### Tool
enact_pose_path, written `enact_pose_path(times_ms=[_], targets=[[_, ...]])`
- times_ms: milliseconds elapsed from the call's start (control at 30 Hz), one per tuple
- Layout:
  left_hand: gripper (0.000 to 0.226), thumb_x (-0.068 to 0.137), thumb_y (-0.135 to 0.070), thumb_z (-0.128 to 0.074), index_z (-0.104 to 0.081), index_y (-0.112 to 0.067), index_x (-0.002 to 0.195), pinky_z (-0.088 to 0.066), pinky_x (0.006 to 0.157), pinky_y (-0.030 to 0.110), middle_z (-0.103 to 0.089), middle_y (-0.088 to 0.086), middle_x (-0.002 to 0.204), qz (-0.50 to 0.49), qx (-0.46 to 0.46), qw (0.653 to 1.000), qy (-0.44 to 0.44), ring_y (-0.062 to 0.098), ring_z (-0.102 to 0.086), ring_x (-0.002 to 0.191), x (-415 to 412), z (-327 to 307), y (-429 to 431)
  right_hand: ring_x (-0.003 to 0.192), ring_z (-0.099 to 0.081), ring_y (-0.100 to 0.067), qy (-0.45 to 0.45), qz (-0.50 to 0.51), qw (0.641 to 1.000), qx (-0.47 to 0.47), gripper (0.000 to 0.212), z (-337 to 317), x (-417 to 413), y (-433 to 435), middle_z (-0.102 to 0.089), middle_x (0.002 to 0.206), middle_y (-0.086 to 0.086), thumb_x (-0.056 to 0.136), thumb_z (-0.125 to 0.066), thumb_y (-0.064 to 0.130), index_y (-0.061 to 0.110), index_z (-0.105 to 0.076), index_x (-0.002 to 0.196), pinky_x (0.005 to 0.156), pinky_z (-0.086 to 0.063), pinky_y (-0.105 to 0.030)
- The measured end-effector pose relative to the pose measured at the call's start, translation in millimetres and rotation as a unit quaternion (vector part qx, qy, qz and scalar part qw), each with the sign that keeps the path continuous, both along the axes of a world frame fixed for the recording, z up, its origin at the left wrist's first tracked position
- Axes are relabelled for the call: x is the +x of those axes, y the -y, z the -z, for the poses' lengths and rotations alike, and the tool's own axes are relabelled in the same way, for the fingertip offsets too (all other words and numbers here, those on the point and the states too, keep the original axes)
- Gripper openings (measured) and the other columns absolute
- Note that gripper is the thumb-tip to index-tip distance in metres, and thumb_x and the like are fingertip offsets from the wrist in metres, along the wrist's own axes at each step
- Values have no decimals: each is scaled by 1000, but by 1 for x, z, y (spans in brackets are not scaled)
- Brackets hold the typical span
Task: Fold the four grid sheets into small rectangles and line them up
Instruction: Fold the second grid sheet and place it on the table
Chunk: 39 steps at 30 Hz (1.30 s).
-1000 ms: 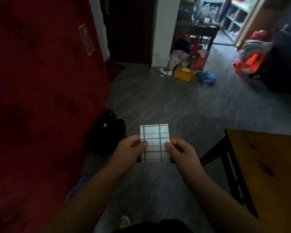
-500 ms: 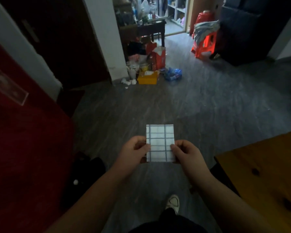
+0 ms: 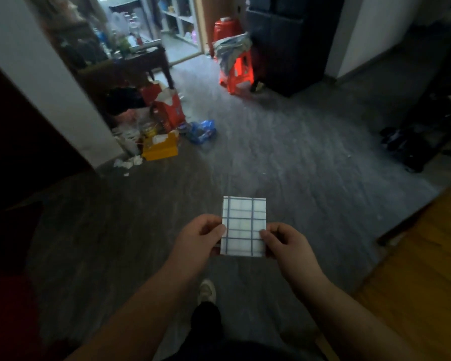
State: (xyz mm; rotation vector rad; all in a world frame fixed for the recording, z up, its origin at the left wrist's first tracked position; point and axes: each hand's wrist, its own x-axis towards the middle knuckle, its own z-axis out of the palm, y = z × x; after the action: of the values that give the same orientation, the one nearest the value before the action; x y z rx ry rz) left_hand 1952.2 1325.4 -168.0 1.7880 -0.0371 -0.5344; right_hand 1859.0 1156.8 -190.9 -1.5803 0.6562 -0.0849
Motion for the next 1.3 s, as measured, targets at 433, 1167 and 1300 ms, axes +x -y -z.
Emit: enact_pose_path(times_ms=[433, 1167, 1300], targets=[[9, 95, -11, -65, -71, -19, 96, -59, 75, 43, -77, 0, 88, 255, -20, 966, -26, 25, -72, 87, 227, 27, 194, 83, -72, -17, -51, 301, 952, -3, 9, 0, 149, 104, -75, 90, 2, 98, -63, 22, 23, -71, 96, 84, -61, -40], [8, 96, -21, -64, -69, -26, 99, -61, 84, 46, -76, -2, 97, 695, 124, 704, 75, 16, -73, 88, 54, 78, 675, 88, -73, -9, -36, 690, 715, 109, 18, 50, -16, 414, -72, 102, 5, 96, -64, 22, 34, -59, 108, 78, -63, -33], [12, 93, -23, -65, -70, -26, 103, -61, 83, 48, -75, -4, 97, 755, 158, 630, 90, 16, -72, 89, 14, 102, 725, 86, -69, -8, -84, 727, 672, 108, 16, 65, -45, 439, -67, 101, 5, 97, -64, 20, 31, -55, 104, 62, -55, -21]])
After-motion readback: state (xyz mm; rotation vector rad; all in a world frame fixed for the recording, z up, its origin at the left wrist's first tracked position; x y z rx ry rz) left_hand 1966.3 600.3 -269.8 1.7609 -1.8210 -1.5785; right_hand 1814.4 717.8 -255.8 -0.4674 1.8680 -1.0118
